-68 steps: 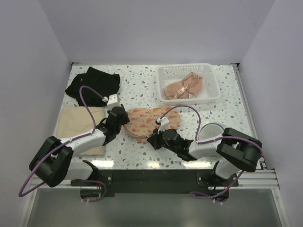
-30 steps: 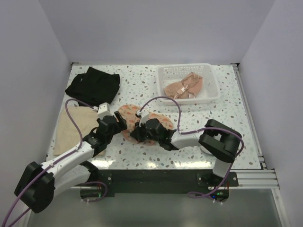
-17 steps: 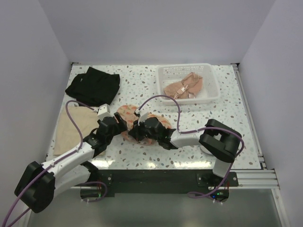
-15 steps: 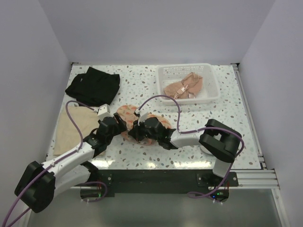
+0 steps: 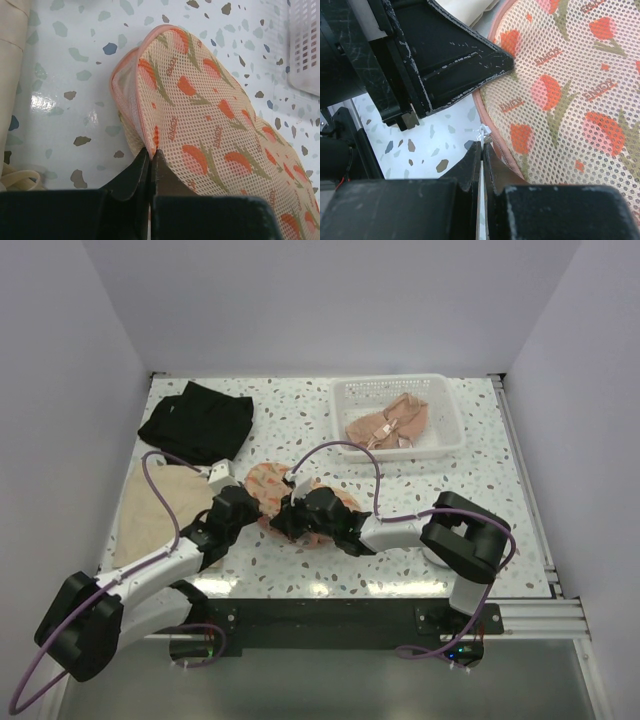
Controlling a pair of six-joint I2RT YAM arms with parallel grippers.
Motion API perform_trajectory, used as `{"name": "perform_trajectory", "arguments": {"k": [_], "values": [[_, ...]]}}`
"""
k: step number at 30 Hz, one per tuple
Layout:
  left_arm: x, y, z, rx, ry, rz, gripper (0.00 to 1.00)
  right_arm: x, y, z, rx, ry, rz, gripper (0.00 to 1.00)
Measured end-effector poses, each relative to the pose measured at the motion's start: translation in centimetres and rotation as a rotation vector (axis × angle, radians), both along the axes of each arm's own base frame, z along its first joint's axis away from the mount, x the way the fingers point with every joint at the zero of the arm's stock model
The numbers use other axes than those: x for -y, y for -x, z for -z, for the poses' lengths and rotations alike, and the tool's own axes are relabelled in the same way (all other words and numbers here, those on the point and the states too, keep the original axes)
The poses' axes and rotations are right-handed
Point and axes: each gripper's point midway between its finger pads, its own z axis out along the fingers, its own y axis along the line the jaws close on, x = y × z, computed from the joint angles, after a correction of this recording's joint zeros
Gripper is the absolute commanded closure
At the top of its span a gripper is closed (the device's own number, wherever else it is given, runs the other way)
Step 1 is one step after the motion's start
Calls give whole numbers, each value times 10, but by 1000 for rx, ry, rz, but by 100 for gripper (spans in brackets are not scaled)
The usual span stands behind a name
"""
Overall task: Unzip the laundry bag and remove the bra
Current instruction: Unzip the laundry bag at the center of the board.
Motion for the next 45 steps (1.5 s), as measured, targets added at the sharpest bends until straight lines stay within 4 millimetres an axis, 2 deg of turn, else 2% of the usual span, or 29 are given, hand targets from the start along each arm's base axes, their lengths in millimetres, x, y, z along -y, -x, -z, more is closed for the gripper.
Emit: {"name": "perform_trajectory", "arguments": {"k": [8,18,27,45], "values": [[-4,-8,-12,31,-16,-33,100,1,1,1,2,-4,1,100],[-22,-9,-15,40,-86,-98,100,18,10,20,-27,28,5,100],[-32,-11,-22,52,-125,-137,100,32,18,18,-31,15,11,100],[-32,-16,-32,75,-141,-136,100,74,34,20,-48,22,67,100]]}}
